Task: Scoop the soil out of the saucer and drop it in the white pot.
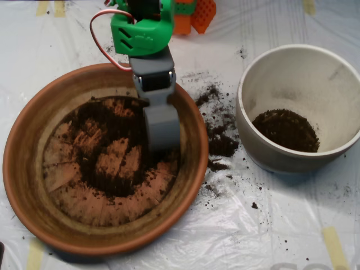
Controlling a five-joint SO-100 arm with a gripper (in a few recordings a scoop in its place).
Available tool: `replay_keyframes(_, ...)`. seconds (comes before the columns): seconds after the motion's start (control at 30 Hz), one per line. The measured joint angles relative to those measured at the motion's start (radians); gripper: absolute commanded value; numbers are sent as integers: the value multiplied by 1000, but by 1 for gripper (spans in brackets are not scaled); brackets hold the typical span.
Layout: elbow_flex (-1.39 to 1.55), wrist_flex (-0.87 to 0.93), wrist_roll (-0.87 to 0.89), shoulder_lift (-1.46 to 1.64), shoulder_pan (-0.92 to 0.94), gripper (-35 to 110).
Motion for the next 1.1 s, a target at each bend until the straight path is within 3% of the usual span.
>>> replay_keyframes(0.7,-169,-72,-160,-354,28,37)
replay_keyframes(0.9,-166,-120,-156,-354,-14,31)
replay_keyframes(1.1,-97,-181,-137,-284,-51,14)
